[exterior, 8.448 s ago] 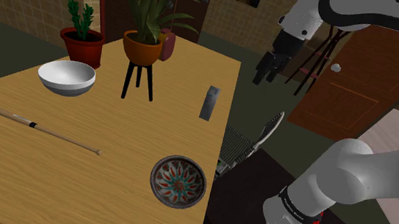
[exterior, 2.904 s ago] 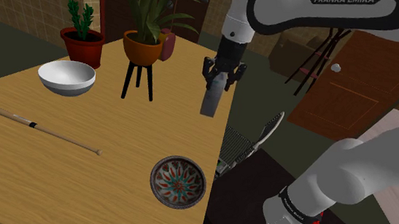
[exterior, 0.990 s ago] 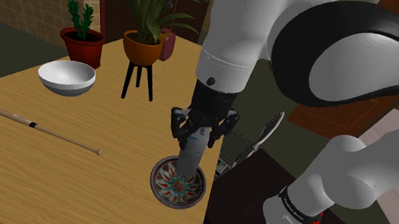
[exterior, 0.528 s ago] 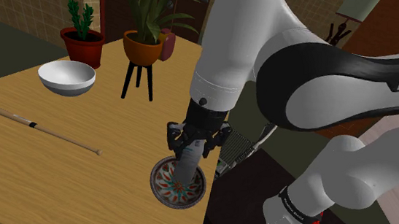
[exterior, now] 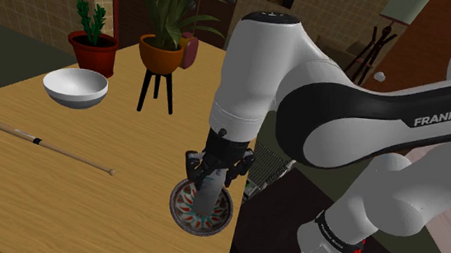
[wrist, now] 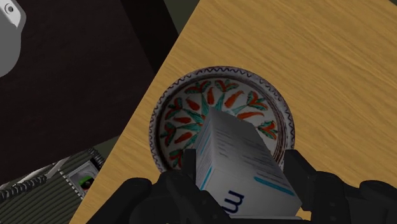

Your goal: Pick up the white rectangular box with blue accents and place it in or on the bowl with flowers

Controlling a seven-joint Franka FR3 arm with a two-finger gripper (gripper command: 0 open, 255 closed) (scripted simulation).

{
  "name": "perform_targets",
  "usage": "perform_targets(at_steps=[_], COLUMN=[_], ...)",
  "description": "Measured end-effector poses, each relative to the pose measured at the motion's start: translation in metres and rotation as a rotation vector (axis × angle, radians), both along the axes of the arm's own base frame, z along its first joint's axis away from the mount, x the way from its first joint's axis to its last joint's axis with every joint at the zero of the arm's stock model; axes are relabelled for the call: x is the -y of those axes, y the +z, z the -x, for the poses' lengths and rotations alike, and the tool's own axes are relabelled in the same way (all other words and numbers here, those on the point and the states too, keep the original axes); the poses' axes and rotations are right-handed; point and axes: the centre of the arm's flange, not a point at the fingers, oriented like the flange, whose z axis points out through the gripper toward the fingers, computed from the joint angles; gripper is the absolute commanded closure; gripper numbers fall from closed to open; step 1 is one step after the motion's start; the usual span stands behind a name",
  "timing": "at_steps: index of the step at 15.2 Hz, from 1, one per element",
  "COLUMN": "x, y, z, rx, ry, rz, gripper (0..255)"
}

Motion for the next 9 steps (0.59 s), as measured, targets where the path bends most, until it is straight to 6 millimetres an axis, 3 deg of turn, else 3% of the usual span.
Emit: perform_targets(at_steps=[4,5,9], x=[-0.0001,-0.0001,-0.0002], y=[-0.0011,-0.0012,-0.001], z=[0.0005,0.0005,0.0005], rx=[0.0,0.0,0.001], ry=[0.0,0.0,0.0], rz=[0.0,0.0,-0.001], gripper=[255,0,0])
